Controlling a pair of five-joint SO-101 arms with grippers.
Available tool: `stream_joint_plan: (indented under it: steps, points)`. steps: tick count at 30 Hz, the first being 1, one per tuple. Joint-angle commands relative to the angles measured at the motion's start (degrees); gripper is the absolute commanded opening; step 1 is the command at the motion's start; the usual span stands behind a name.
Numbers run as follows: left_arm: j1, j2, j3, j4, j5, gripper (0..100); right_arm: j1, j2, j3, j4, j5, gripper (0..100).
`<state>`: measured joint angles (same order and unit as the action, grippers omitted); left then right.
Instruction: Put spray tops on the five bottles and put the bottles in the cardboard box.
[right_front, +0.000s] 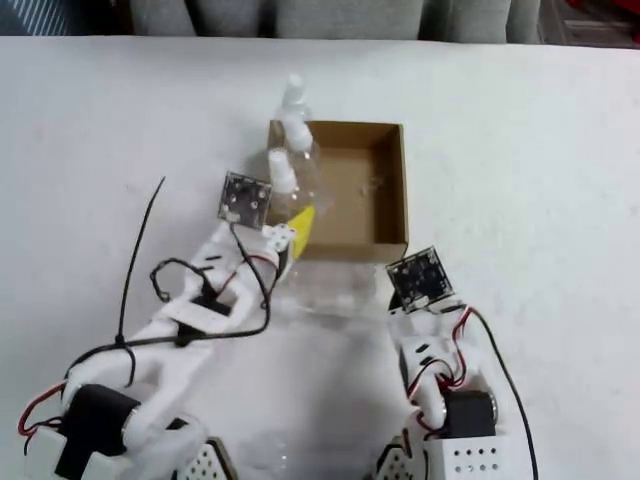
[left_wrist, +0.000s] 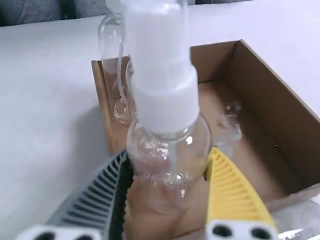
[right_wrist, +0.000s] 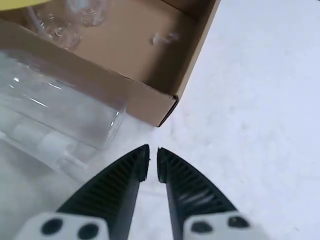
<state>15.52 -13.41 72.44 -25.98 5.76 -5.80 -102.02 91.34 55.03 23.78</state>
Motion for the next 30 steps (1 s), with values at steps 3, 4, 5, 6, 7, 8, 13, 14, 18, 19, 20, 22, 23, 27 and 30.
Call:
stream_joint_plan:
  steps: [3, 4, 5, 6, 7, 8, 13, 14, 18, 19, 20, 22, 23, 27, 30]
  points:
    - [0.84, 0.04, -0.26, -2.2, -0.7, 3, 0.84, -0.22, -0.35, 0.04, 0.53, 1.6]
    - [0.84, 0.04, -0.35, -1.58, -0.7, 3, 0.84, -0.22, -0.35, 0.04, 0.53, 1.6]
    - [0.84, 0.04, -0.35, -1.05, -0.7, 3, 0.84, -0.22, -0.35, 0.04, 0.53, 1.6]
    - [0.84, 0.04, -0.44, -0.97, -0.7, 3, 0.84, -0.22, -0.35, 0.13, 0.53, 1.6]
    - [0.84, 0.04, -0.44, -0.97, -0.7, 3, 0.84, -0.22, -0.35, 0.13, 0.53, 1.6]
    - [0.84, 0.04, -0.44, -0.97, -0.7, 3, 0.84, -0.22, -0.35, 0.13, 0.53, 1.6]
    - [0.84, 0.04, -0.44, -0.18, -2.02, 5, 0.84, -0.22, -0.35, 0.13, 0.53, 1.6]
    - [0.84, 0.04, -0.44, 0.53, -3.16, 7, 0.84, -0.22, -0.35, 0.13, 0.53, 1.6]
    - [0.84, 0.04, -0.44, 2.81, -3.87, 20, 0.84, -0.22, -0.35, 0.13, 0.53, 1.6]
    - [0.84, 0.04, -0.44, 2.9, -3.87, 22, 0.84, -0.22, -0.35, 0.13, 0.53, 1.6]
    - [0.84, 0.04, -0.44, 2.9, -3.87, 24, 0.84, -0.22, -0.35, 0.13, 0.53, 1.6]
    - [0.84, 0.04, -0.44, 2.9, -3.78, 27, 0.75, -0.22, 0.0, -0.04, 0.53, 1.6]
    - [0.84, 0.04, -0.44, 2.9, -3.78, 27, 0.57, -0.22, 0.18, -0.04, 0.53, 1.6]
    - [0.75, 0.04, -0.44, 2.9, -3.78, 28, 0.57, -0.22, 0.18, -0.13, 0.62, 1.6]
    - [0.75, 0.04, -0.44, 2.9, -3.78, 28, 0.57, -0.22, 0.18, -0.13, 0.62, 1.6]
